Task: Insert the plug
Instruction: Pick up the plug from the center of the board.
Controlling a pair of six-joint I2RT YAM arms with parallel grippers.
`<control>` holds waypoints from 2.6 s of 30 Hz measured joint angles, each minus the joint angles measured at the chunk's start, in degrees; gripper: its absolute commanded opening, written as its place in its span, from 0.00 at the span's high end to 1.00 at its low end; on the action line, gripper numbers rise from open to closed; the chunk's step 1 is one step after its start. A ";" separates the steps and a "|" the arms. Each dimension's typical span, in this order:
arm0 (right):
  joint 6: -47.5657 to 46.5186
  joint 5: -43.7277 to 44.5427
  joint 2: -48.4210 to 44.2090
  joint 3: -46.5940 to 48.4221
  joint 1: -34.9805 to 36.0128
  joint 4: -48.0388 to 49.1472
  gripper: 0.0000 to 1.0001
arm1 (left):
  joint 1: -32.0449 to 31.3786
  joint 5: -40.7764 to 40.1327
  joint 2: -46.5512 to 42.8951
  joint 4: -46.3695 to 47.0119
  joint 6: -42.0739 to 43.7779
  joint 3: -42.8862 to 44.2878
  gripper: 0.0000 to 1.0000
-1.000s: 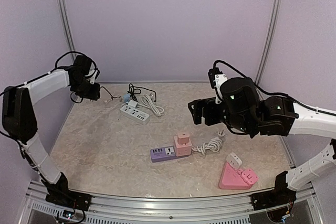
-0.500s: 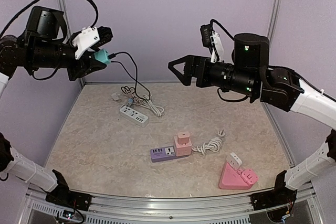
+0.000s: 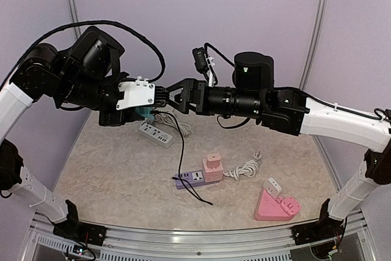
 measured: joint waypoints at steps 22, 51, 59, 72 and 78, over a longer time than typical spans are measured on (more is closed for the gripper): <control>13.31 -17.51 13.14 1.77 -0.28 18.36 1.00 | 0.00 -3.13 0.52 -1.38 -0.24 -0.52 0.34; 4.68 3.06 -44.35 -33.24 -17.49 -29.31 1.00 | 6.25 18.84 23.78 38.25 -16.11 -24.74 0.01; 4.63 3.34 -43.95 -36.44 -17.49 -29.35 1.00 | 8.17 20.81 25.33 46.42 -18.21 -33.55 0.01; 4.55 3.63 -44.48 -38.53 -17.49 -27.43 1.00 | 8.41 19.61 26.18 57.77 -30.97 -40.85 0.31; 4.55 3.63 -44.28 -38.64 -17.49 -26.86 1.00 | 9.62 17.18 26.03 61.24 -35.01 -42.84 0.19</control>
